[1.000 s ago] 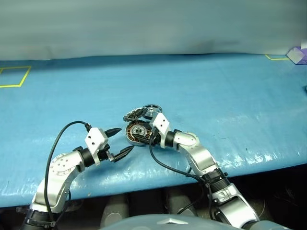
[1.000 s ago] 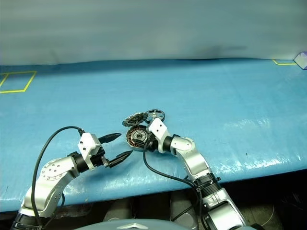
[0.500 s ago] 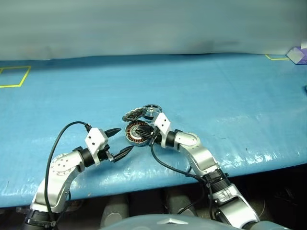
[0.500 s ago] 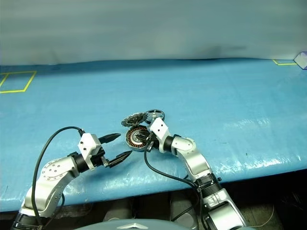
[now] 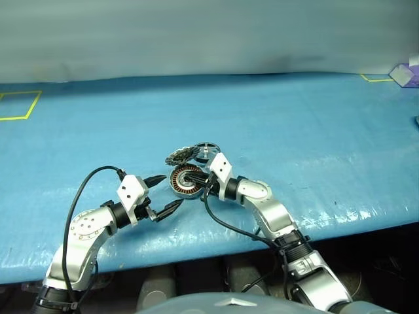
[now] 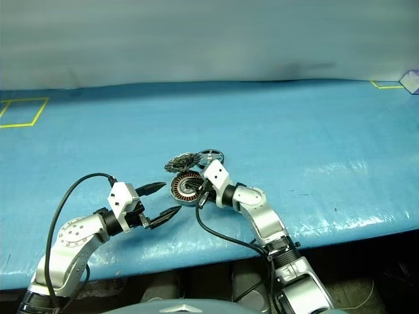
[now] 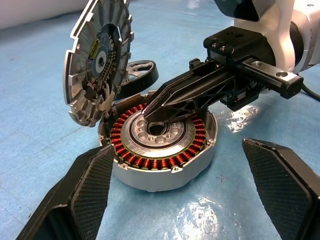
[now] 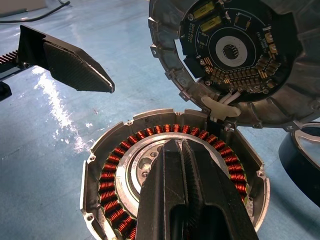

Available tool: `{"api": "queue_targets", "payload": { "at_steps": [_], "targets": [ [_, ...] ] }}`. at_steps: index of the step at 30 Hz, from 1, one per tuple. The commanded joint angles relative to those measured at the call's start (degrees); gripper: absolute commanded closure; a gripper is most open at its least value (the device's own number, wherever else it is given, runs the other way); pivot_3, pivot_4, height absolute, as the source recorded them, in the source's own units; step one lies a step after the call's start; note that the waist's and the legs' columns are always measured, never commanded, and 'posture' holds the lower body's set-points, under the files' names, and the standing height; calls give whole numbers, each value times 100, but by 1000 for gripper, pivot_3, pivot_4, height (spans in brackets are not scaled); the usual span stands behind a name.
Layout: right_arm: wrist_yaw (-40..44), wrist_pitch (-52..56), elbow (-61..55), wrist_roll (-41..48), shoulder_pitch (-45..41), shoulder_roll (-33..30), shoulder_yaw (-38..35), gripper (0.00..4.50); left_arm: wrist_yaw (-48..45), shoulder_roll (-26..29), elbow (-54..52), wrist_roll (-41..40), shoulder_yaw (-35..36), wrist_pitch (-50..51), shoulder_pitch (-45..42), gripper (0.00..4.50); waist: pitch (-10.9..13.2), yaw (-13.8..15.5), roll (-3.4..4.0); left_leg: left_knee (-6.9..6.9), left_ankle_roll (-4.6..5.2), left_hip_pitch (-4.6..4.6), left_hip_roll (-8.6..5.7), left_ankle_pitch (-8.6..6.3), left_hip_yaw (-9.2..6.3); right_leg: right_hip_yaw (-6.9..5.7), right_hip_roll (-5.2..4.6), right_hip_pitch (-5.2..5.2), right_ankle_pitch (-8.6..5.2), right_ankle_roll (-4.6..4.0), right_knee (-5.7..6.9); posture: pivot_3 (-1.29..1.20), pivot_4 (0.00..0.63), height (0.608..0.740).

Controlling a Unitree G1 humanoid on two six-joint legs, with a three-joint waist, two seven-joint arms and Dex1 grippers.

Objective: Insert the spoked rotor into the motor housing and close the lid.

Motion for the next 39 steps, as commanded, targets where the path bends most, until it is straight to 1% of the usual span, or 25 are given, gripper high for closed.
{"api": "queue_targets", "payload": {
  "at_steps": [1,4,8,9,10,15,19,30,33,38,39],
  "targets": [
    [-157,10,42,-95,-91,29,-43,4453,32,-2,-75,42,-5,-136,-1,26,0,-1,0,1,0,0,0,0,0,0,0,0,0,0,0,0,150,740],
    [-98,68,25,-54,-69,39,-38,4453,40,0,-71,53,-21,-155,18,26,0,-1,0,1,0,1,0,0,0,0,0,1,0,0,0,0,150,740],
    [228,253,-151,172,28,17,14,4453,45,1,-59,70,-30,-165,24,26,0,-1,0,0,0,2,0,0,0,0,0,2,0,0,0,0,150,740],
    [264,269,-183,191,47,7,29,4028,45,0,-57,75,-30,-164,23,26,0,-1,0,0,0,2,0,0,0,0,0,2,0,0,0,0,150,740],
    [296,306,-209,221,67,7,32,3881,44,-2,-55,80,-29,-166,22,26,0,0,0,-1,0,1,0,0,0,0,0,2,0,0,-1,0,150,740],
    [318,282,-252,245,110,32,11,2337,35,-11,-40,124,-31,-172,5,26,0,2,0,-1,0,1,0,0,0,0,0,1,0,0,-2,0,150,740],
    [219,179,-228,209,103,69,-48,2337,30,-25,-29,149,-38,-179,-6,26,0,2,0,0,0,1,0,0,0,0,-1,2,0,0,-2,0,150,740],
    [436,189,-441,644,144,161,-190,2337,31,-51,4,201,-115,-203,4,26,0,3,0,-1,0,-1,0,0,0,0,-1,0,0,0,-2,0,150,740],
    [428,142,-473,691,164,161,-204,2917,45,-65,23,220,-152,-211,-1,26,0,3,0,-1,0,-1,0,0,0,0,-1,0,0,0,-2,0,150,740],
    [426,154,-450,642,183,118,-148,4478,39,-69,45,238,-186,-215,-8,26,0,3,0,-1,0,-1,0,0,0,0,0,0,0,0,-2,0,150,740],
    [370,140,-399,568,174,110,-130,4478,39,-68,46,235,-186,-215,-8,26,0,4,0,-1,0,-1,0,0,0,0,0,0,0,0,-2,0,150,740]
  ]
}}
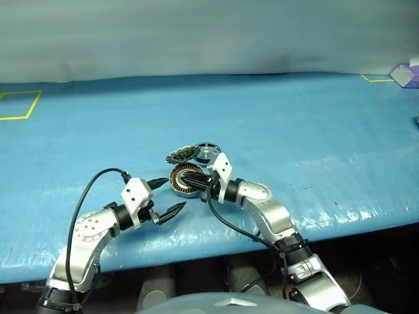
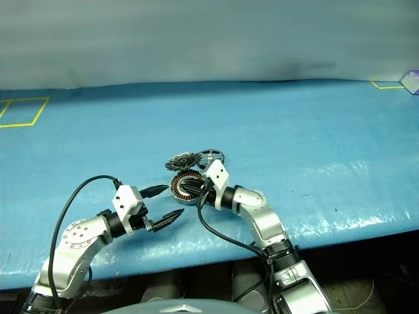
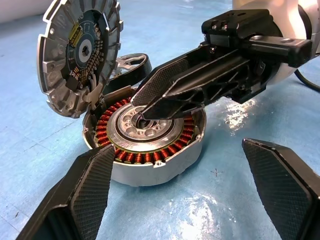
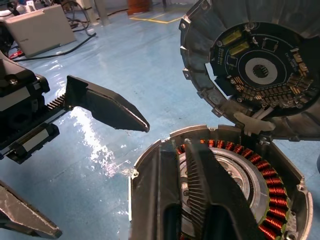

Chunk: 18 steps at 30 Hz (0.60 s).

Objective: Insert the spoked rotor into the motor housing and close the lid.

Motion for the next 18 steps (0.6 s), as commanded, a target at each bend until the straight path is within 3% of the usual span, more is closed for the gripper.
{"api": "queue_targets", "payload": {
  "at_steps": [1,18],
  "targets": [
    [-90,-124,-73,-92,-30,2,8,4478,31,-26,-7,26,-19,-135,-33,26,0,0,0,0,0,0,0,0,0,0,0,0,0,0,0,0,150,740],
    [-338,-328,481,-342,-292,61,-38,4478,121,2,42,63,-31,-193,4,26,0,-1,0,0,0,0,0,0,0,0,0,0,0,0,0,0,150,740]
  ]
}}
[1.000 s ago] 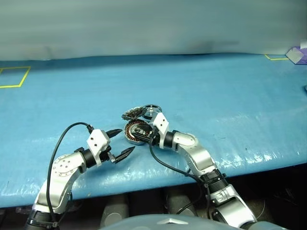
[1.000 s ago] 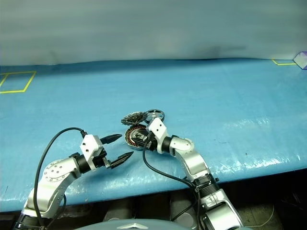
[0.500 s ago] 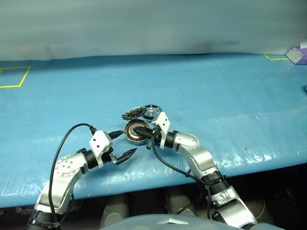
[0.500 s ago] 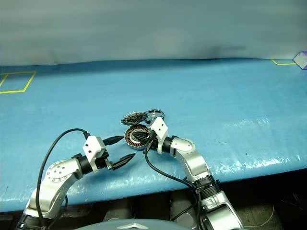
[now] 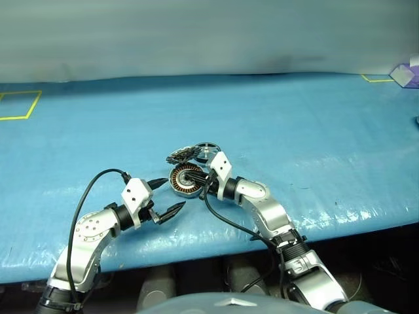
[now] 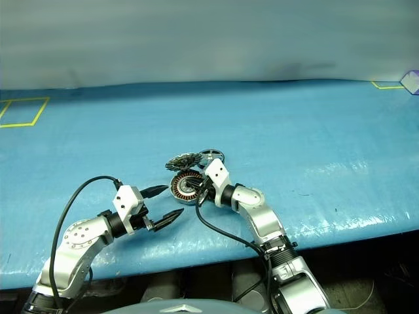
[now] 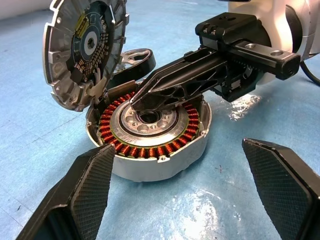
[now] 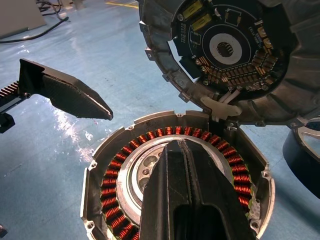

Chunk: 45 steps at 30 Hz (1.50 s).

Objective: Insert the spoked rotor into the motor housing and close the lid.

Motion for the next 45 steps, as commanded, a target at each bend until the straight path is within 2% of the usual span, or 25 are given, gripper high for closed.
{"api": "queue_targets", "payload": {
  "at_steps": [1,15,24,33,45],
  "targets": [
    [35,-70,-16,-25,-87,6,-16,4478,21,0,-50,63,-6,-162,8,26,0,0,0,0,0,0,0,0,0,0,0,0,0,0,0,0,150,740],
    [-225,303,135,-554,-183,-88,272,4478,40,-47,-29,105,-1,-215,41,26,-2,-1,-1,1,0,3,0,0,0,0,0,3,0,0,1,0,150,740],
    [-50,182,-338,-164,-7,4,85,4478,43,-67,0,119,-4,-226,43,26,-2,-9,-1,0,0,12,0,0,1,1,0,10,0,0,1,0,150,740],
    [-255,347,-71,-337,-198,21,65,4478,18,-81,35,146,-24,-244,-15,26,-2,-8,-1,-1,0,11,0,0,1,1,0,8,0,0,1,0,150,740],
    [-67,415,-120,-477,-102,-181,303,4478,63,-100,30,161,5,-283,30,26,-3,-9,-1,-1,0,18,1,0,0,1,0,14,0,0,2,0,150,740]
  ]
}}
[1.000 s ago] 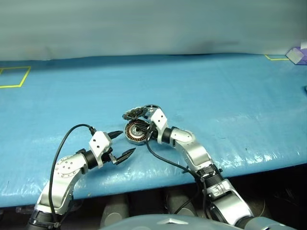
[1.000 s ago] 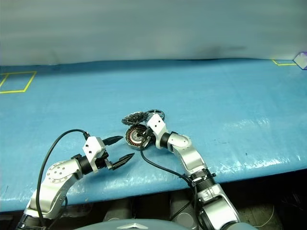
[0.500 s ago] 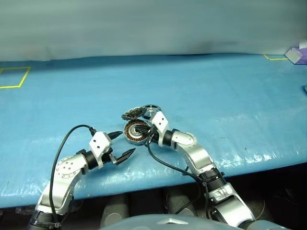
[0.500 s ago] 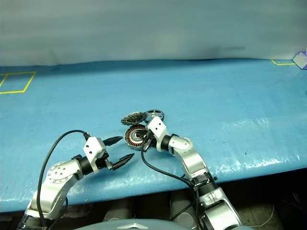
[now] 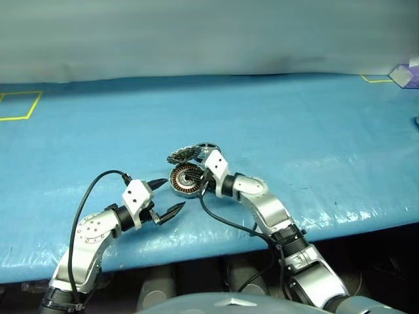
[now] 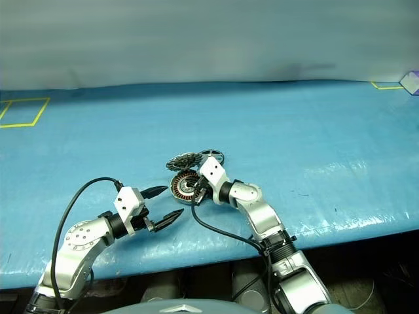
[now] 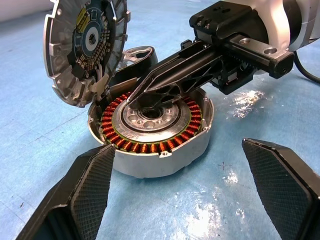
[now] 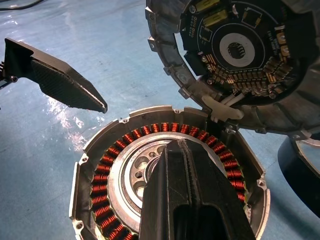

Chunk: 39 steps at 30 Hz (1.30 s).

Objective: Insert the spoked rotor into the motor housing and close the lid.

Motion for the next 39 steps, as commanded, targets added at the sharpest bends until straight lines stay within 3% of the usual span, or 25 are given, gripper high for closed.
{"api": "queue_targets", "payload": {
  "at_steps": [1,28,39],
  "targets": [
    [53,82,-5,-45,113,-47,80,4478,22,-12,-50,-10,13,-104,-6,26,0,-1,0,0,0,1,0,0,0,0,0,1,0,0,0,0,150,740],
    [-98,469,447,-928,224,-450,849,4478,109,-24,-41,6,31,-154,17,26,-60,6,-17,-8,-6,74,0,-4,-4,-6,-10,48,-4,-2,-16,0,150,740],
    [-66,-23,-84,-104,274,-40,53,4478,87,-27,4,5,23,-175,-31,26,-67,8,-22,-13,-14,62,0,-10,-4,-10,-14,49,-5,-3,-26,0,150,740]
  ]
}}
